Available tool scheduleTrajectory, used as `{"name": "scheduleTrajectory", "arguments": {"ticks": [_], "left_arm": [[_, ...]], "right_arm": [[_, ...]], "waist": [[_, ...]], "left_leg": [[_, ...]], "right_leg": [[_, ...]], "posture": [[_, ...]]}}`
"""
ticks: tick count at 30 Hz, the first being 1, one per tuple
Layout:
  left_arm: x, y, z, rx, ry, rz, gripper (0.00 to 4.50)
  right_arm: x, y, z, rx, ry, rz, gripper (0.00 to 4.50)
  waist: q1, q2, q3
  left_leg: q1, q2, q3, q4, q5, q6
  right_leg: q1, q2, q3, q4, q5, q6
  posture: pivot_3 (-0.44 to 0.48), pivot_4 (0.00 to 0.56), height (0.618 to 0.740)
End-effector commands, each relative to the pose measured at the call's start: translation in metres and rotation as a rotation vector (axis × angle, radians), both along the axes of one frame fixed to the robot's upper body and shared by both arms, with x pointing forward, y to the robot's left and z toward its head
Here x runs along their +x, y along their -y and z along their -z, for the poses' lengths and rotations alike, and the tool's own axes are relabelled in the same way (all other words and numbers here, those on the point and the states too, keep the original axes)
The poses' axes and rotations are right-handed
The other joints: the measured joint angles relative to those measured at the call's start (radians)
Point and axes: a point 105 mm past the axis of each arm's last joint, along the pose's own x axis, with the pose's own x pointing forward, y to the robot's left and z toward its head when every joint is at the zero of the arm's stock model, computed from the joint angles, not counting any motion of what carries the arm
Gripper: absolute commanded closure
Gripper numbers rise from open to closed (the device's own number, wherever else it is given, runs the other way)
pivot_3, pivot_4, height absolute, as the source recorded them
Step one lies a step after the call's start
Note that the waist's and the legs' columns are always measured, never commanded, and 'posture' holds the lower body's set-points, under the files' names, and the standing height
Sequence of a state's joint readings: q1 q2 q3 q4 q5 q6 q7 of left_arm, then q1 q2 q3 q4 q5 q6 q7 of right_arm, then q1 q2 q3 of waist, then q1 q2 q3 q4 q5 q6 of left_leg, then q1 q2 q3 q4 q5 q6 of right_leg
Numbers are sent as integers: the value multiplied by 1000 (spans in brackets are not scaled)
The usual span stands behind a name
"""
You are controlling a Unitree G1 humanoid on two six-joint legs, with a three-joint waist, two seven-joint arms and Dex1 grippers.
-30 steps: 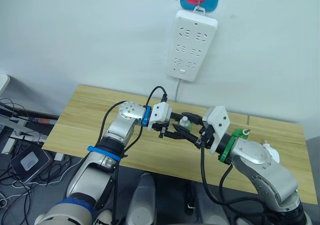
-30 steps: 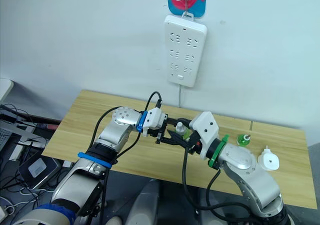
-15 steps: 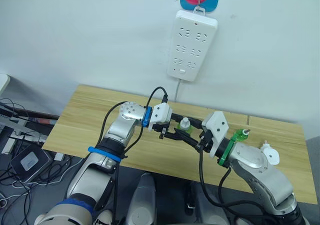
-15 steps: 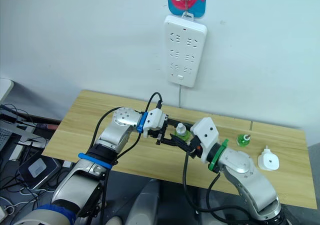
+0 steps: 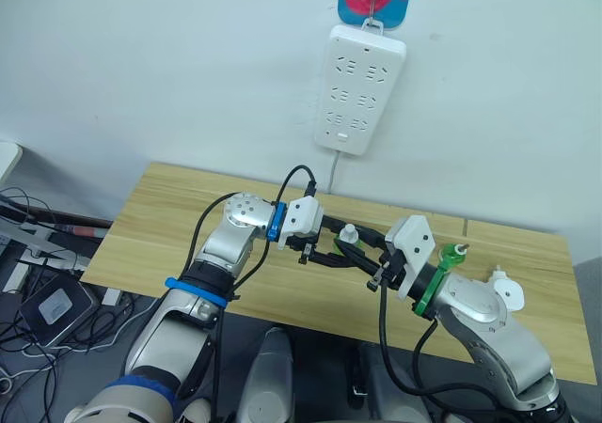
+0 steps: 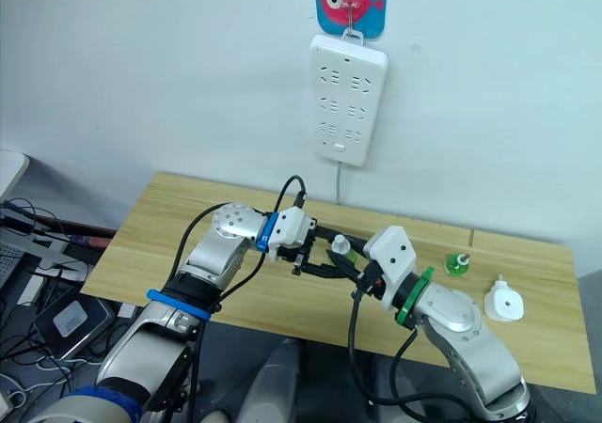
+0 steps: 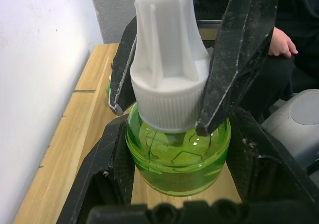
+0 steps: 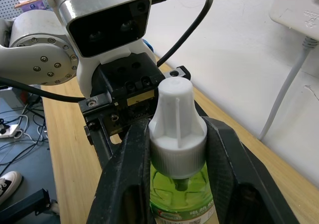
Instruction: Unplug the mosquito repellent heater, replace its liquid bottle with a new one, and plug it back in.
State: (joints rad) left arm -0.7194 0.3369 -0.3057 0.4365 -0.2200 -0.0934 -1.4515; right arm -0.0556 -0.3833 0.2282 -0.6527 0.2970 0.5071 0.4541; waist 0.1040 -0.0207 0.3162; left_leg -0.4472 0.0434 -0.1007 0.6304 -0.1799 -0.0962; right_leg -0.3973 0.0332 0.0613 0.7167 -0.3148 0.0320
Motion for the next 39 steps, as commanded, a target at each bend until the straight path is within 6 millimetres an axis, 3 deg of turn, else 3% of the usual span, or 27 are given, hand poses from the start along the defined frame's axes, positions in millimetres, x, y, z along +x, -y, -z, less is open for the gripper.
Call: {"name": "scheduleTrajectory", "arguments": {"ticks": [1, 8, 12, 17, 21, 25, 29, 34, 39], "left_arm": [[-3, 3, -12, -42, 44, 16, 2242], [-6, 2, -11, -38, 40, 29, 2242], [-19, -2, -8, -15, 55, 126, 2242], [-48, -11, -3, 48, 59, 281, 2242], [-59, -21, 4, 102, 72, 335, 2242], [-57, -24, 4, 112, 75, 339, 2242], [-48, -23, 1, 102, 84, 311, 2242], [-40, -17, -1, 69, 91, 277, 2242], [-25, -11, -5, 15, 75, 167, 2242]], "right_arm": [[-8, -8, -8, 43, 26, -49, 3377], [-7, -9, -6, 12, 38, -109, 3377], [2, -4, -10, -60, 27, -379, 3377], [5, -7, -13, -171, 35, -744, 3377], [15, -14, -13, -229, 52, -879, 3377], [22, -17, -15, -240, 70, -921, 3377], [25, -11, -20, -233, 63, -904, 2013], [18, 11, -19, -259, 44, -846, 147], [9, 38, -17, -268, 22, -656, 69]], "waist": [[0, 0, 0], [0, 0, 0], [-10, 0, 0], [-26, 0, 0], [-25, 0, 0], [-21, 0, 0], [0, 0, 0], [21, 0, 0], [27, 0, 0]], "left_leg": [[0, 0, 0, 0, 0, 0], [0, 0, 0, 0, 1, 0], [1, 0, 1, 0, 2, 1], [10, 0, 1, -3, 3, 2], [12, 1, 1, -5, 3, 2], [12, 1, 1, -5, 3, 2], [12, 0, 1, -4, 3, 2], [12, 0, 1, -4, 3, 2], [11, 0, 1, -4, 3, 2]], "right_leg": [[0, 0, 0, 0, 0, 0], [0, 0, 0, 0, 0, -1], [0, 0, 1, 0, 1, -2], [9, 0, 1, -1, 2, -3], [9, 1, 0, -1, 2, -3], [9, 1, 0, -1, 2, -4], [9, 0, 1, -1, 2, -3], [9, 0, 1, -1, 2, -3], [9, 1, 1, -2, 2, -4]], "posture": [[248, 244, 740], [248, 244, 740], [230, 255, 740], [280, 261, 740], [327, 253, 740], [338, 259, 740], [340, 270, 740], [311, 263, 740], [276, 256, 740]]}}
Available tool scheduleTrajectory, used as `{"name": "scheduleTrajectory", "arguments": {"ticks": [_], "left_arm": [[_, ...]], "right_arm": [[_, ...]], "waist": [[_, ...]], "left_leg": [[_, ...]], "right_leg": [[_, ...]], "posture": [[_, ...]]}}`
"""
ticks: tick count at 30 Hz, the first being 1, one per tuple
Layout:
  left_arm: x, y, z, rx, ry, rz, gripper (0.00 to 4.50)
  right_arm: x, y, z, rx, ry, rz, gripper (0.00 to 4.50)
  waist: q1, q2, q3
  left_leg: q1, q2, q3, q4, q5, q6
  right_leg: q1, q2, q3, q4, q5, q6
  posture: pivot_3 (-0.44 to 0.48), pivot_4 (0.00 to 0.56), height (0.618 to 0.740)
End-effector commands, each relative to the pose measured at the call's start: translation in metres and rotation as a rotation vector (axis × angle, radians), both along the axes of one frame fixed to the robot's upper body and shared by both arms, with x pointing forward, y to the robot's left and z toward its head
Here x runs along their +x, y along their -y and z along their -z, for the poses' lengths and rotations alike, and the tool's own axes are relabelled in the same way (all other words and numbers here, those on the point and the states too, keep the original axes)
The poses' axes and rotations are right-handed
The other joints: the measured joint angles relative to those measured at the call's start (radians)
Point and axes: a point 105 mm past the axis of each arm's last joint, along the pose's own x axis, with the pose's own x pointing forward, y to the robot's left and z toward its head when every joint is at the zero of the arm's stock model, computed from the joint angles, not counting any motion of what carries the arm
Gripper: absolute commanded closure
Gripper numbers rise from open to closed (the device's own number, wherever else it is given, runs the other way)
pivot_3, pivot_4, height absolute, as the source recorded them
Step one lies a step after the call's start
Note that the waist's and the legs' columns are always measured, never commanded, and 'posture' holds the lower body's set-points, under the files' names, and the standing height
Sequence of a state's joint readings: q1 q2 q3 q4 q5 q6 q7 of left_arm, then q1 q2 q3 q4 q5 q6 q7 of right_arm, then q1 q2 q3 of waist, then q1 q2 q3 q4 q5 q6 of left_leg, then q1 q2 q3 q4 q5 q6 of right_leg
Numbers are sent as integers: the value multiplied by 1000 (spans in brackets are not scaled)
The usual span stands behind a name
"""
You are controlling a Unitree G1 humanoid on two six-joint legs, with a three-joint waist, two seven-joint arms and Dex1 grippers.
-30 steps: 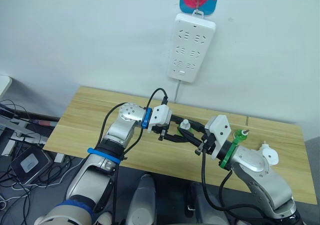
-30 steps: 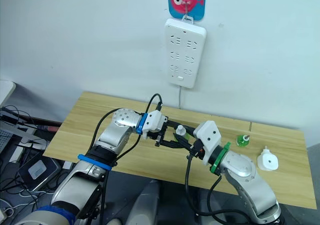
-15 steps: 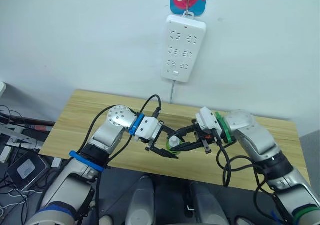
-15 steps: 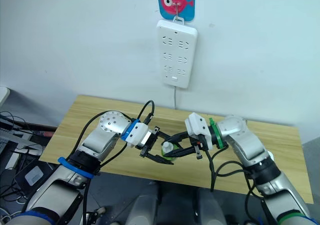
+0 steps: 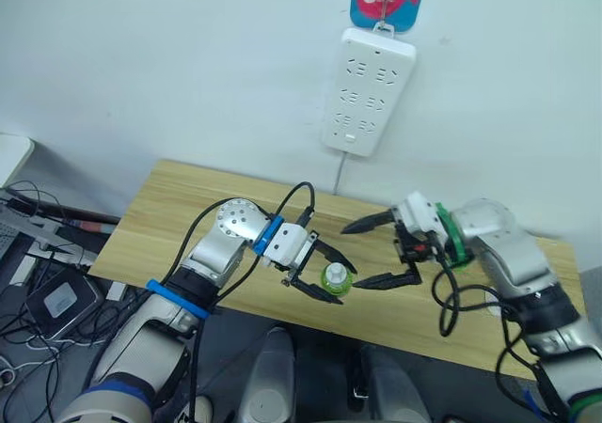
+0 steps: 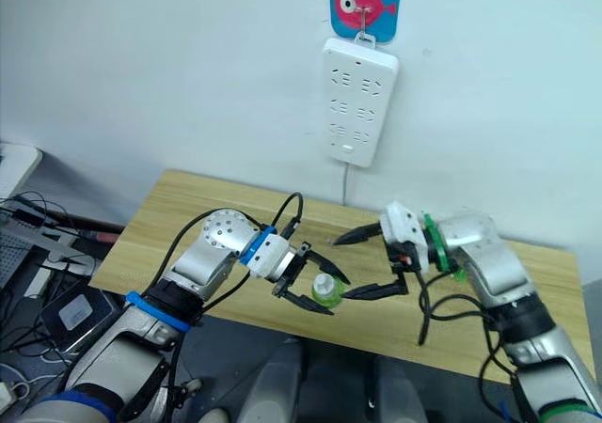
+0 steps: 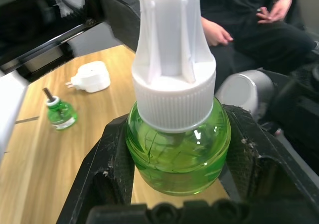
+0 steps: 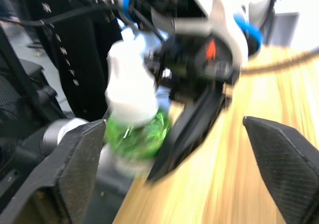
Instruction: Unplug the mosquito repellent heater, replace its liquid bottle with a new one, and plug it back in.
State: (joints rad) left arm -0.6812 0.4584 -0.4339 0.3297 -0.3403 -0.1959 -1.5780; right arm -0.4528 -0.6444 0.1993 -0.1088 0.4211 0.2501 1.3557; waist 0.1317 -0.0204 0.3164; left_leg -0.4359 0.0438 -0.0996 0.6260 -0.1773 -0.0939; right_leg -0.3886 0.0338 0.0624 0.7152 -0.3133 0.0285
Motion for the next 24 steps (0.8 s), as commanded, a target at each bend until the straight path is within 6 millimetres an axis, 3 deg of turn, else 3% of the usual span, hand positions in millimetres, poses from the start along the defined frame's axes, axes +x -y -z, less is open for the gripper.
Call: {"name": "scheduleTrajectory", "arguments": {"ticks": [1, 5, 9, 18, 24], "left_arm": [[11, 2, -10, -56, 11, -80, 2242], [20, 1, -10, -86, -14, -173, 2242], [20, 4, -9, -106, -31, -217, 2242], [12, 9, -6, -113, -52, -228, 2242], [13, 10, -7, -112, -52, -226, 2242]], "right_arm": [[-9, 8, -14, 32, 51, 92, 69], [-19, 10, -16, 77, 51, 256, 69], [-10, -2, -18, 156, 99, 503, 69], [-3, -38, -12, 239, 77, 625, 69], [5, -33, -15, 249, 92, 662, 69]], "waist": [[0, 0, 0], [-6, 0, 0], [-19, 0, 0], [-28, 0, 0], [-26, 0, 0]], "left_leg": [[0, 0, 0, 0, 0, 0], [0, 0, 1, 0, 0, 0], [0, 1, 1, 0, 0, 0], [0, 1, 1, 0, 0, -1], [0, 0, 2, 0, 0, -1]], "right_leg": [[0, 0, 0, 0, 0, 0], [0, 0, 1, 0, 0, 0], [0, 0, 1, 0, 0, 0], [0, 0, 2, -1, -3, 4], [0, 0, 2, -1, -3, 4]], "posture": [[270, 256, 740], [255, 251, 740], [251, 247, 740], [238, 236, 740], [240, 230, 740]]}}
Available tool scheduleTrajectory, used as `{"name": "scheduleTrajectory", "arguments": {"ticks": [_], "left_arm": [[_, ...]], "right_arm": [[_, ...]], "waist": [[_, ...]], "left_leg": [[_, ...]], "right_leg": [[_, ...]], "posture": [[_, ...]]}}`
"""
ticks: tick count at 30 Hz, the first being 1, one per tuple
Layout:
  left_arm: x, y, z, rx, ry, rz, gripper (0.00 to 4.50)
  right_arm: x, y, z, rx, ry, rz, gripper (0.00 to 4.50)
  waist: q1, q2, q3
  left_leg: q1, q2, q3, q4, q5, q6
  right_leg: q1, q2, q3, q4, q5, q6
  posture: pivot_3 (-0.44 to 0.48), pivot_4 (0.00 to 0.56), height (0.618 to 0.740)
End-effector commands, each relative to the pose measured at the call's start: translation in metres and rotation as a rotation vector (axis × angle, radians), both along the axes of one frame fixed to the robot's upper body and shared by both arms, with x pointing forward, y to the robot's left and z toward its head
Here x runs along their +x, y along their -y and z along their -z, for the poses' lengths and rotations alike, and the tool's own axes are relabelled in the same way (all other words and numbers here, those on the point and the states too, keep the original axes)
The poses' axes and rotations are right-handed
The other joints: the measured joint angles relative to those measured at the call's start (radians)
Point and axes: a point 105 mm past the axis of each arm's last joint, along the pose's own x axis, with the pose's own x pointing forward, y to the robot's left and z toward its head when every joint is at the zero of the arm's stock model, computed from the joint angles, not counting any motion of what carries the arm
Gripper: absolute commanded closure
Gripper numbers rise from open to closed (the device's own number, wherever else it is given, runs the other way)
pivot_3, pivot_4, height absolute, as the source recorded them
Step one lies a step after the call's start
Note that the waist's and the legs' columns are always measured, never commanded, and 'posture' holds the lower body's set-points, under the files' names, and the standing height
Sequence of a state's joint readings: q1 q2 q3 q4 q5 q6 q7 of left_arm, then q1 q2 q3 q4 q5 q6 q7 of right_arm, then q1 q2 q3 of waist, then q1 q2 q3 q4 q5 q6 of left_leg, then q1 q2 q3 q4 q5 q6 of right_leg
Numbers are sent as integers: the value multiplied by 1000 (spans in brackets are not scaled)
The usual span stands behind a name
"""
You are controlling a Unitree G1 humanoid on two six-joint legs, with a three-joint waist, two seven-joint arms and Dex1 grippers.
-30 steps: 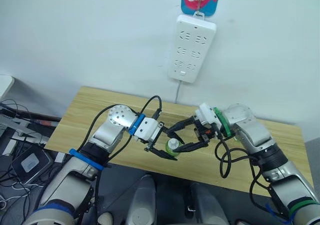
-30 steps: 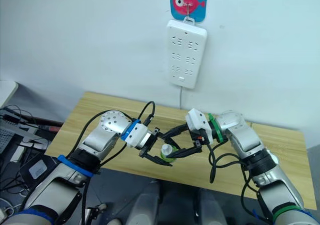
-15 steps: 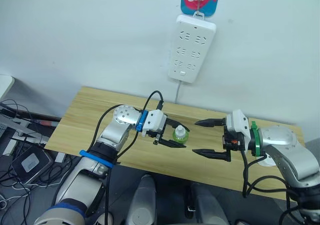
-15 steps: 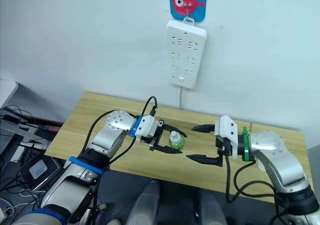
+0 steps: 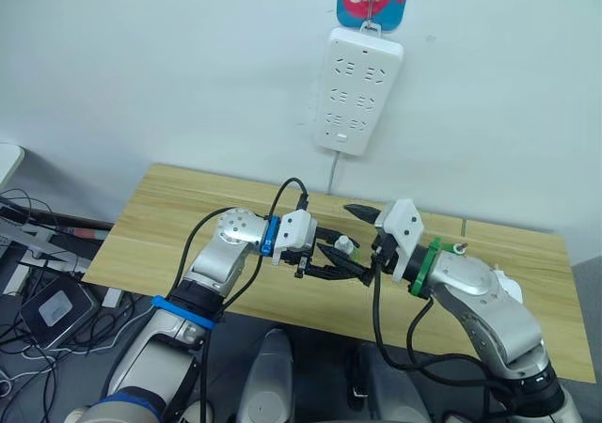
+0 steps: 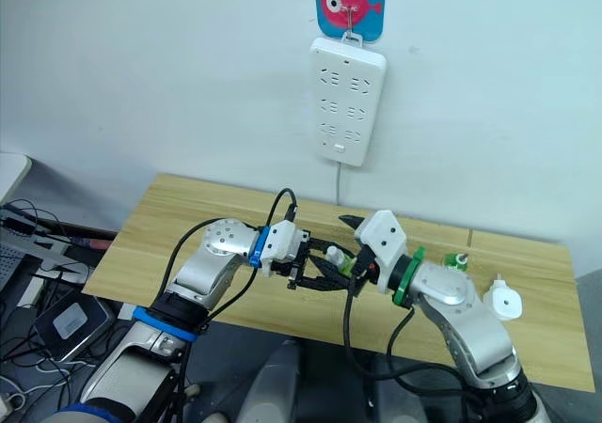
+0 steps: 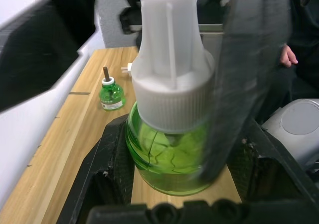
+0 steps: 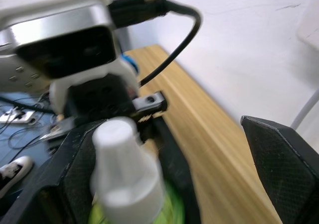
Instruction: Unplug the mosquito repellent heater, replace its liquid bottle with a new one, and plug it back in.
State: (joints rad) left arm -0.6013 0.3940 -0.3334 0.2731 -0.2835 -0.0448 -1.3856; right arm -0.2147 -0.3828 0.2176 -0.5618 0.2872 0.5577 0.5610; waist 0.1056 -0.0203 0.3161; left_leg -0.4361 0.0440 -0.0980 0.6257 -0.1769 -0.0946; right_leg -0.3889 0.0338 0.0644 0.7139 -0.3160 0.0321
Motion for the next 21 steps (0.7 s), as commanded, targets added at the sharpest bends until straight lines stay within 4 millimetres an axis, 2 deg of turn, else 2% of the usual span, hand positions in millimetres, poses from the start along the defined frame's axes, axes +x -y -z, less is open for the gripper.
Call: {"name": "scheduleTrajectory", "arguments": {"ticks": [1, 10, 13, 17, 21], "left_arm": [[-3, 2, -9, -13, 38, 26, 2242], [-4, -4, -7, -2, 36, 13, 2242], [-4, -6, -6, 0, 35, 12, 2242], [-4, -6, -6, 4, 35, 16, 2242], [-2, -4, -7, 1, 41, 17, 2242]], "right_arm": [[2, 11, -7, -1, 36, 38, 69], [-15, 58, -13, -73, 27, 78, 69], [-21, 67, -18, -81, 20, 66, 69], [-39, 53, -18, -70, -39, -64, 69], [-39, 31, -11, -53, -57, -107, 69]], "waist": [[0, 0, 0], [0, 1, -1], [0, 0, -1], [0, 1, -1], [-1, 0, -4]], "left_leg": [[0, 0, 0, 0, 0, 0], [0, 0, 0, -1, 0, 0], [0, 0, 0, 0, 0, 0], [0, 0, 0, -1, 0, 0], [0, 0, 0, -1, 0, 0]], "right_leg": [[0, 0, 0, 0, 0, 0], [0, 0, -1, 0, 0, -1], [0, 0, 0, 0, 0, -1], [0, 0, 0, 0, 1, -1], [0, 0, 0, 0, 2, -4]], "posture": [[240, 230, 740], [243, 221, 740], [238, 217, 740], [235, 215, 740], [236, 208, 740]]}}
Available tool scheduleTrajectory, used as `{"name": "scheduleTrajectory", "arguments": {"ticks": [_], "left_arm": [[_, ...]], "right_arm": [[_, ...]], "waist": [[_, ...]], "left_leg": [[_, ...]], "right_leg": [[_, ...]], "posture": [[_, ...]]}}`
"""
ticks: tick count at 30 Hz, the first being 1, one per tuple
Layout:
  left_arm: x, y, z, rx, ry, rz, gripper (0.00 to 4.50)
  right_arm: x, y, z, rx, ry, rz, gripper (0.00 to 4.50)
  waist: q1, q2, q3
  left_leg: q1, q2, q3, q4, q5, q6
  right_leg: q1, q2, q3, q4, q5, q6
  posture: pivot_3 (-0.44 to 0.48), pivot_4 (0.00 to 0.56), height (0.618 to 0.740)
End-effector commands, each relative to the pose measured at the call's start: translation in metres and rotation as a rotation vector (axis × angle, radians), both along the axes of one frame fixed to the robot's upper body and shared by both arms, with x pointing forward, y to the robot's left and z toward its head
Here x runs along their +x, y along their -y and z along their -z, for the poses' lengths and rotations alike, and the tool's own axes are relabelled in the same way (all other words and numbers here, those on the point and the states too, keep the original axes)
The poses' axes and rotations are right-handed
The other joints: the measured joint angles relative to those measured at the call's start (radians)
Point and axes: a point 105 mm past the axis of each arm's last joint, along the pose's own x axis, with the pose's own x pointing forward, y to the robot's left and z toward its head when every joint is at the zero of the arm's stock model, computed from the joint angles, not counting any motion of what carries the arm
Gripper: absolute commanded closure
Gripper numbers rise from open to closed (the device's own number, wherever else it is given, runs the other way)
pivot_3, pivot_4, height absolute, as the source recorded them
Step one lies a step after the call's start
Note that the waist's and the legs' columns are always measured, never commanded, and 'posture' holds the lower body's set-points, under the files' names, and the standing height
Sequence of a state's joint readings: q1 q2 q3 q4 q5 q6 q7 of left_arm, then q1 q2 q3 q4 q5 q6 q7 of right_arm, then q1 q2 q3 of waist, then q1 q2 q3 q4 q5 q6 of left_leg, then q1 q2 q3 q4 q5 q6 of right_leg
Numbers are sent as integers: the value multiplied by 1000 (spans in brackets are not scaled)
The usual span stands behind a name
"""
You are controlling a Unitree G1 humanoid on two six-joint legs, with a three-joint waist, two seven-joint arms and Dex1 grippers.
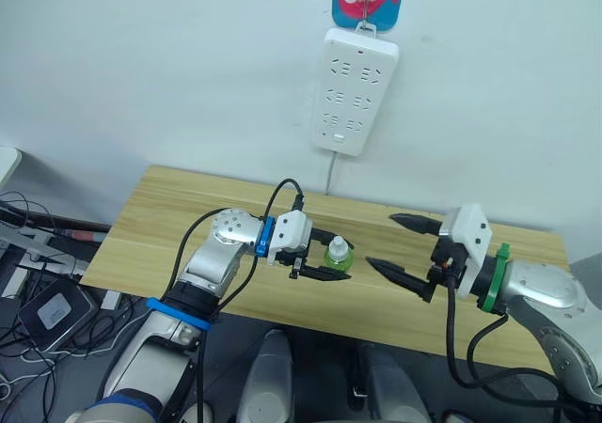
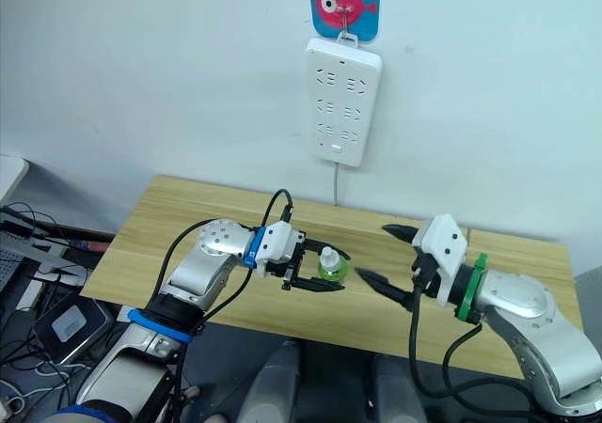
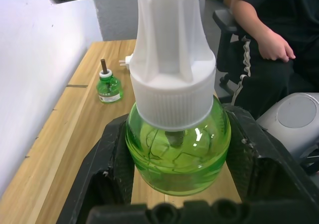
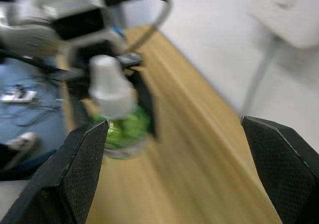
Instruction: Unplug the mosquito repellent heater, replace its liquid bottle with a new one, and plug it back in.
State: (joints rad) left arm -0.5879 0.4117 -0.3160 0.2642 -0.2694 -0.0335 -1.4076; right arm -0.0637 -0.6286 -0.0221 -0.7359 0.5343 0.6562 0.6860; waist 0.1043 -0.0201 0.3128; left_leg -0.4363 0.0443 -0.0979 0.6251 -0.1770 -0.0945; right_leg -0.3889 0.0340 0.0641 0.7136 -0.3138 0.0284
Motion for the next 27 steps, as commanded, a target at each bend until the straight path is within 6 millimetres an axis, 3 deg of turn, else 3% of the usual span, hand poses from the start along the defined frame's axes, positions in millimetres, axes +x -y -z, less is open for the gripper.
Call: {"name": "scheduleTrajectory", "arguments": {"ticks": [1, 8, 12, 22, 27], "left_arm": [[-1, 5, -10, -26, 50, 24, 2242], [-2, 6, -11, -28, 52, 28, 2242], [-3, 6, -9, -25, 48, 27, 2242], [1, 4, -8, -21, 46, 14, 2242], [3, 6, -8, -23, 50, 15, 2242]], "right_arm": [[-4, -24, -2, 30, 22, -59, 69], [23, -53, -5, 87, 79, 5, 69], [37, -41, 1, 50, 104, 79, 69], [7, 4, 2, -45, 51, 7, 69], [-3, -7, -12, 63, -19, -72, 69]], "waist": [[0, 0, -1], [-3, -2, -4], [2, -2, -5], [-1, -2, -5], [-15, -2, -6]], "left_leg": [[0, 0, 0, 0, 0, 0], [0, 0, 0, 0, 0, 0], [0, -1, 0, 0, 0, 0], [0, 0, 0, 1, 0, 0], [1, 1, 0, 0, 0, 0]], "right_leg": [[0, 0, 0, 0, 0, 0], [0, 0, 0, 0, -2, 4], [0, 0, 0, 0, -2, 3], [0, 0, 0, 0, -2, 3], [0, 1, 0, 1, -2, 3]], "posture": [[237, 208, 740], [242, 213, 740], [245, 221, 740], [226, 226, 740], [221, 228, 740]]}}
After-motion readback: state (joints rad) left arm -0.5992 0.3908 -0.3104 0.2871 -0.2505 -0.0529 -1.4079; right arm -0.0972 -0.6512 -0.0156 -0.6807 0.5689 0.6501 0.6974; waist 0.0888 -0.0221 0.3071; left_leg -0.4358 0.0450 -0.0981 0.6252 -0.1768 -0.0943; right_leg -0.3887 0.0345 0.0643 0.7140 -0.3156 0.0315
